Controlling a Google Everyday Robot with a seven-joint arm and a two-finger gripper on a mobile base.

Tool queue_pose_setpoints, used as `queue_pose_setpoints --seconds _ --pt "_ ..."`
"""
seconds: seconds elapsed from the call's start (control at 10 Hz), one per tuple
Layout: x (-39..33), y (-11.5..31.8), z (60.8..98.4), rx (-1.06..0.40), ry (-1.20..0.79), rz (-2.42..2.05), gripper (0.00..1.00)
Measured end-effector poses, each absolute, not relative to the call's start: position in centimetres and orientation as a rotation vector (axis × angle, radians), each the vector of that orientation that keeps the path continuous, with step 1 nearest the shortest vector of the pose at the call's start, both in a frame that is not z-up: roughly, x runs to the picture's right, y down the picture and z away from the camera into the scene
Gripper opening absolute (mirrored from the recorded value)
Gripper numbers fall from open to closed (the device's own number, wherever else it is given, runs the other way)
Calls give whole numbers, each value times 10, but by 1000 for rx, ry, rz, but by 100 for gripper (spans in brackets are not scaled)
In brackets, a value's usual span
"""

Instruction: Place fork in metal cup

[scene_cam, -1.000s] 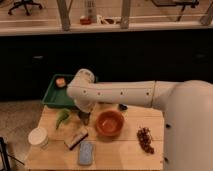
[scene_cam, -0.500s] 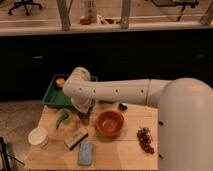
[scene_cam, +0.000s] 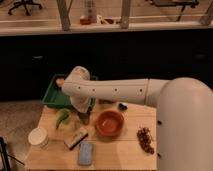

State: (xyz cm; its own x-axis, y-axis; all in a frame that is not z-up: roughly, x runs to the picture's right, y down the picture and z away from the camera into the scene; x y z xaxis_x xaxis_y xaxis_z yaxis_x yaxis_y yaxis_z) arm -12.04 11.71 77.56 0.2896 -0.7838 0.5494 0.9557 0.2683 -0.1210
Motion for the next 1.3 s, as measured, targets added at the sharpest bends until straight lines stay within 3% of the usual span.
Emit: queue_pose_setpoints --seconds 0.8,1.0,1.3 --pt "-121 114 777 -491 -429 -1220 2" --pt "-120 113 778 -496 -433 -1220 16" --pt "-119 111 779 -501 -442 -1222 48"
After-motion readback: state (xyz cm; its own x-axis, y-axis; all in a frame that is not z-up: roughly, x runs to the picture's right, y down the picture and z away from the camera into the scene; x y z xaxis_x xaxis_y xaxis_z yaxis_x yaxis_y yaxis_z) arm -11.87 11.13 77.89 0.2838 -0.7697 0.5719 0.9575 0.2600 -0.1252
